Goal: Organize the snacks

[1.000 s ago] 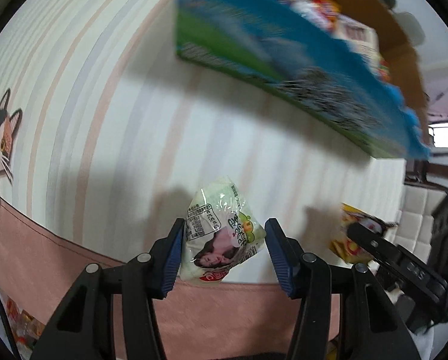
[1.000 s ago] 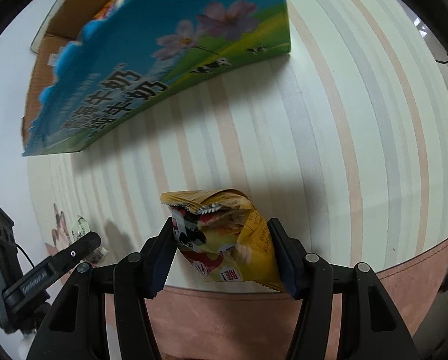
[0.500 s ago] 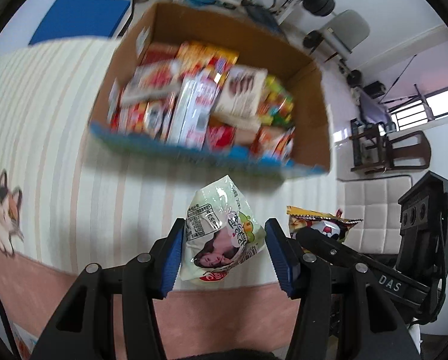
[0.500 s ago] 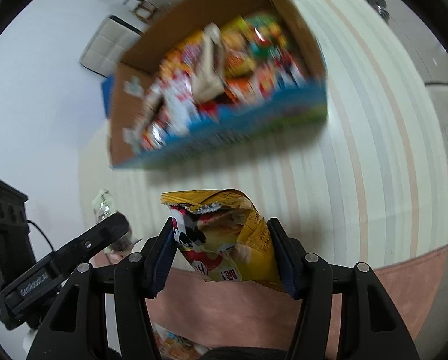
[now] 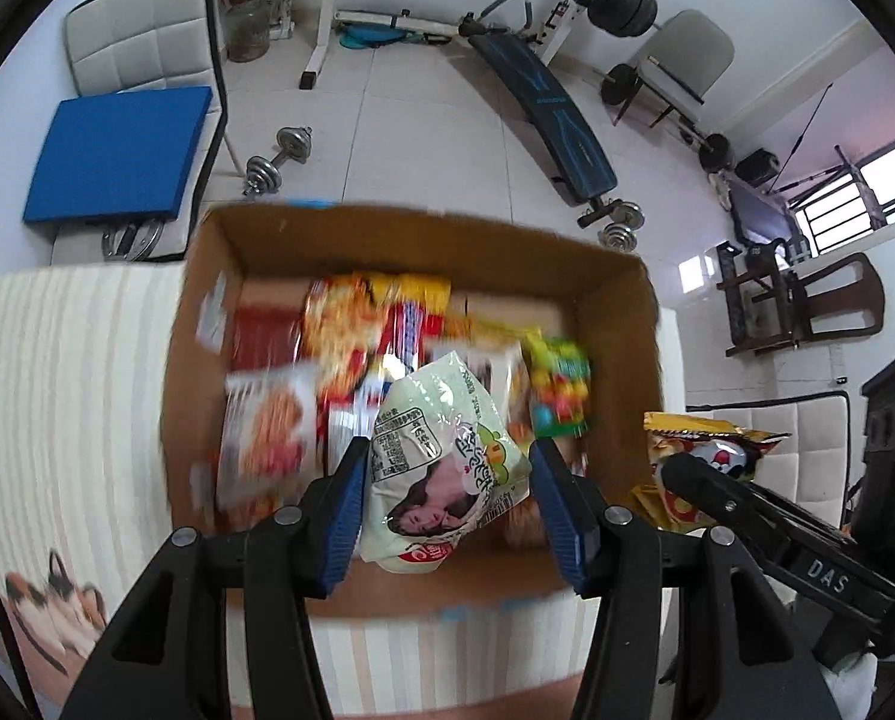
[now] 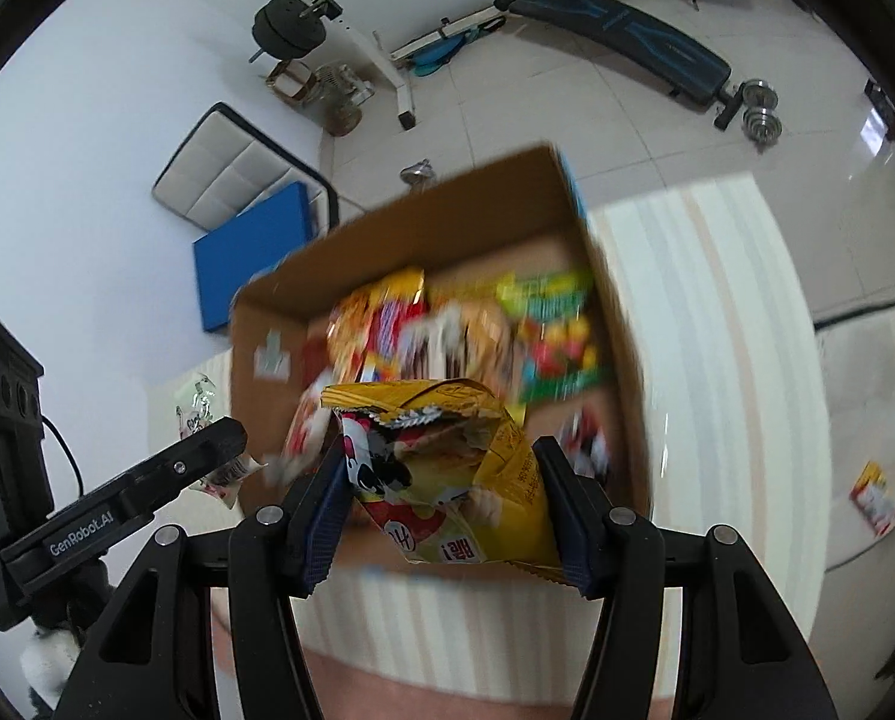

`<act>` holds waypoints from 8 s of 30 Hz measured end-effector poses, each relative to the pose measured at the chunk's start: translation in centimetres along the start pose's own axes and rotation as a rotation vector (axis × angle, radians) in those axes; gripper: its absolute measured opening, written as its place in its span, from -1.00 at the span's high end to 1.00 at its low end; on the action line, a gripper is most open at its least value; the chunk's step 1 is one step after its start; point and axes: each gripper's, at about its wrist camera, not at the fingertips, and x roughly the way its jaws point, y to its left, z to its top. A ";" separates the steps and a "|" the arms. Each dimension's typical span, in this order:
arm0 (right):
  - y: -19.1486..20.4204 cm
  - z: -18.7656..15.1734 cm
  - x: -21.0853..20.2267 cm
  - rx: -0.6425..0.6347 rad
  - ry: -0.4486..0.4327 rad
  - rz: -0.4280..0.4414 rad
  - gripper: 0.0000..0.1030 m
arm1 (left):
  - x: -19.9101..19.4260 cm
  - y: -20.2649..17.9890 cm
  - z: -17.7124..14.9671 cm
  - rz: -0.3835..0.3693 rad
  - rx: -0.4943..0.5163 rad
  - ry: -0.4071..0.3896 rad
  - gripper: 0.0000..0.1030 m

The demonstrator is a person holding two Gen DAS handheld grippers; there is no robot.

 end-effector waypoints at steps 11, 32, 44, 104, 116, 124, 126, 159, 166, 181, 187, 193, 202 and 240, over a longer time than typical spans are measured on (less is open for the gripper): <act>-0.2 8.5 6.4 -0.077 0.055 -0.076 -0.23 | 7.5 -1.0 8.5 -0.019 0.064 0.115 0.00; 0.1 5.0 5.2 -0.193 0.015 -0.260 -0.88 | 6.2 -1.9 6.1 0.113 0.132 0.050 -0.69; 1.9 0.2 5.0 -0.217 0.044 -0.279 -0.88 | 3.9 0.5 0.6 0.173 0.091 0.024 -0.69; 7.1 -31.0 -24.6 -0.306 -0.404 -0.259 -0.88 | -21.5 -3.6 -28.4 0.223 0.081 -0.446 -0.69; 7.4 -31.1 -25.3 -0.308 -0.439 -0.286 -0.96 | -22.1 -3.1 -29.3 0.222 0.065 -0.467 -0.71; 7.4 -29.5 -23.3 -0.313 -0.447 -0.321 -0.98 | -20.8 -2.7 -28.1 0.251 0.069 -0.486 -0.99; 7.4 -28.8 -22.9 -0.311 -0.454 -0.327 -0.99 | -20.2 -2.6 -27.6 0.256 0.070 -0.482 -0.99; 8.4 -21.9 -20.2 -0.330 -0.509 -0.365 -1.00 | -17.4 -2.5 -22.1 0.302 0.080 -0.497 -0.99; 8.5 -21.8 -20.3 -0.325 -0.506 -0.362 -1.00 | -17.5 -2.7 -22.0 0.292 0.088 -0.501 -0.99; 8.7 -22.0 -19.8 -0.306 -0.502 -0.362 -1.00 | -17.7 -3.0 -22.1 0.298 0.099 -0.507 -0.99; 8.7 -22.1 -19.7 -0.304 -0.502 -0.362 -1.00 | -17.8 -3.2 -22.2 0.293 0.109 -0.508 -0.99; 8.6 -22.3 -19.7 -0.298 -0.505 -0.362 -1.00 | -18.0 -3.3 -22.4 0.290 0.111 -0.510 -0.99; 8.6 -23.2 -19.8 -0.293 -0.511 -0.364 -1.00 | -18.3 -3.4 -22.5 0.285 0.115 -0.514 -0.99; 8.5 -24.4 -21.3 -0.267 -0.513 -0.369 -1.00 | -19.1 -3.2 -23.1 0.282 0.119 -0.512 -0.99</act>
